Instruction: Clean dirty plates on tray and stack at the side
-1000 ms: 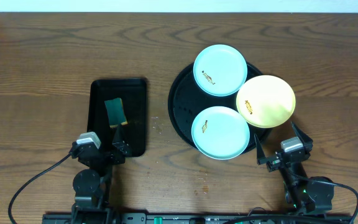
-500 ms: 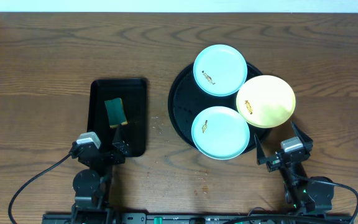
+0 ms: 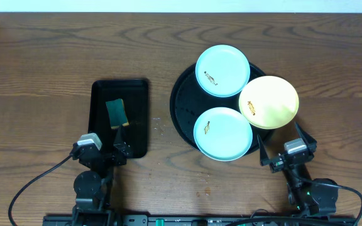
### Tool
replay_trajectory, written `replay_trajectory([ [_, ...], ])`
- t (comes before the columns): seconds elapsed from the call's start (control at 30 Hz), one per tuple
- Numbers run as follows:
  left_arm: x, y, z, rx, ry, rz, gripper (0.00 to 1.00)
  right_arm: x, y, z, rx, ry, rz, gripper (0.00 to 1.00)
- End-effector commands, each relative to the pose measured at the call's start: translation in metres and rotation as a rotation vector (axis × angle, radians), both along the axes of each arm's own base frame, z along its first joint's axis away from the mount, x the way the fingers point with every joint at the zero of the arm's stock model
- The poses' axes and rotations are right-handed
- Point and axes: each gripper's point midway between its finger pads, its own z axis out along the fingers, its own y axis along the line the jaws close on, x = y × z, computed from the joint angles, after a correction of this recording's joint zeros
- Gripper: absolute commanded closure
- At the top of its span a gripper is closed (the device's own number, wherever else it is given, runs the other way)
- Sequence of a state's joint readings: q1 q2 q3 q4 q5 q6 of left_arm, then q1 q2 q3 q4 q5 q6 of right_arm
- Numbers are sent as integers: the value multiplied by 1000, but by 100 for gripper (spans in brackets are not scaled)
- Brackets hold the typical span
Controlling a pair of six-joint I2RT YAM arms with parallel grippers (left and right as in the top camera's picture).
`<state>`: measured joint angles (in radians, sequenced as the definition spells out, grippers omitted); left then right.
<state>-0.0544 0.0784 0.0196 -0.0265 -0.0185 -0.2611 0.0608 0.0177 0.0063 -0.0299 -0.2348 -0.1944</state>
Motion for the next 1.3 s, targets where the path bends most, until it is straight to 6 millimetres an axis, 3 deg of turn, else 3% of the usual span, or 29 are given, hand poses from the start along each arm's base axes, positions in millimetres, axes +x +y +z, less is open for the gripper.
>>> replay_trajectory([
  [0.0,-2,6,-17,26,57,29,8,1,-2,7,-21,-37,-6,1],
  [0.3,-2,6,-17,26,57,29,8,0,-1,3,-21,-19,-1,1],
  [0.5,-2,6,-17,26,57,29,8,-5,12,4,55,7,77,1],
  [0.6,-2,6,-17,26,57,29,8,-7,12,18,201,44,73,1],
  [0.77,-2,6,-17,26,57,29,8,-14,9,71,289,86,53,1],
  [0.8,-2,6,-17,26,57,29,8,-13,9,88,289,122,47,1],
  [0.93,-2,6,-17,26,57,29,8,0,10,115,282,331,17,1],
  [1.13,-2,6,-17,26,57,29,8,25,13,126,247,828,-44,1],
  [1.27,-2,6,-17,26,57,29,8,33,30,124,295,1054,10,1],
])
